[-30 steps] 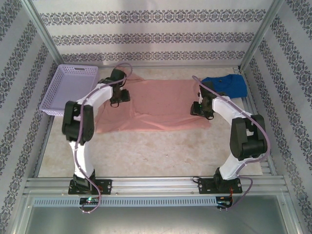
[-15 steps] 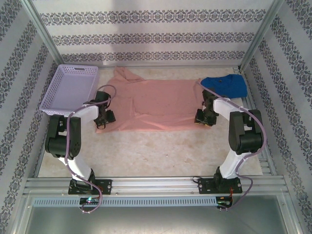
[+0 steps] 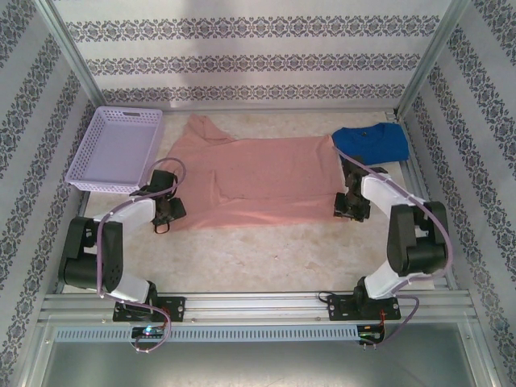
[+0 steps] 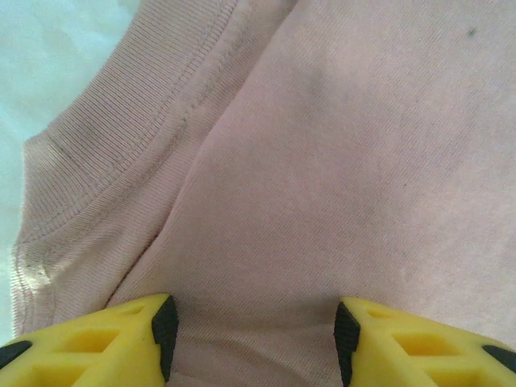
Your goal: Fold the inside-out t-shirt
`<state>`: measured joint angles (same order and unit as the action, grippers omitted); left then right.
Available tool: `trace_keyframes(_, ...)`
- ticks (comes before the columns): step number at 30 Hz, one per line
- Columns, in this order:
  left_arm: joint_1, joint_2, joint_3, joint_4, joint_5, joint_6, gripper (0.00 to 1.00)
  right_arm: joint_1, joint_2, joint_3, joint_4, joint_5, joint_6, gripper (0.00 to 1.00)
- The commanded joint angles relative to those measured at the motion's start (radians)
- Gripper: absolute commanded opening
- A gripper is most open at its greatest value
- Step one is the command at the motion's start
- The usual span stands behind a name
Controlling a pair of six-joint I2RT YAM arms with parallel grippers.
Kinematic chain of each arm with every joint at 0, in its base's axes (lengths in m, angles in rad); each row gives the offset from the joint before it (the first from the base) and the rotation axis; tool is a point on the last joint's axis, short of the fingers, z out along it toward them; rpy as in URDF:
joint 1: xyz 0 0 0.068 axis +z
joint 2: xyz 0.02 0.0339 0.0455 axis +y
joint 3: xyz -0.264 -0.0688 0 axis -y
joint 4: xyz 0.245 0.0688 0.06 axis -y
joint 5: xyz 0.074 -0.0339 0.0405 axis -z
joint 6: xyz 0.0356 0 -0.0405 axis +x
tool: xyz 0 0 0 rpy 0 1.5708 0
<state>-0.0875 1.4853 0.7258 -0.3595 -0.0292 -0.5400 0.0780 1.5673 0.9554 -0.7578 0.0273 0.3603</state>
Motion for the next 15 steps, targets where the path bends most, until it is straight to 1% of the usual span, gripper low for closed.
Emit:
trace_keyframes(1,0.002,-0.02,0.071,-0.039,-0.017,-0.011,0.56,0.044,-0.058,0.032,0.071,-0.023,-0.007,0.43)
trace_keyframes(4,-0.013,-0.008,0.125,-0.017,0.022,-0.015,0.57,0.062,0.001,0.075,0.136,-0.119,0.001,0.43)
trace_keyframes(7,-0.033,0.041,0.165,0.026,0.068,-0.02,0.57,0.067,0.119,0.142,0.166,-0.136,0.018,0.39)
trace_keyframes(10,-0.037,0.117,0.206,0.046,0.116,-0.017,0.57,0.053,0.235,0.221,0.13,-0.109,0.016,0.33)
trace_keyframes(12,-0.036,0.159,0.224,0.056,0.116,-0.009,0.57,0.042,0.285,0.256,0.095,-0.072,0.008,0.3)
trace_keyframes(15,-0.035,0.206,0.243,0.048,0.098,0.01,0.57,0.029,0.332,0.284,0.033,-0.024,-0.003,0.28)
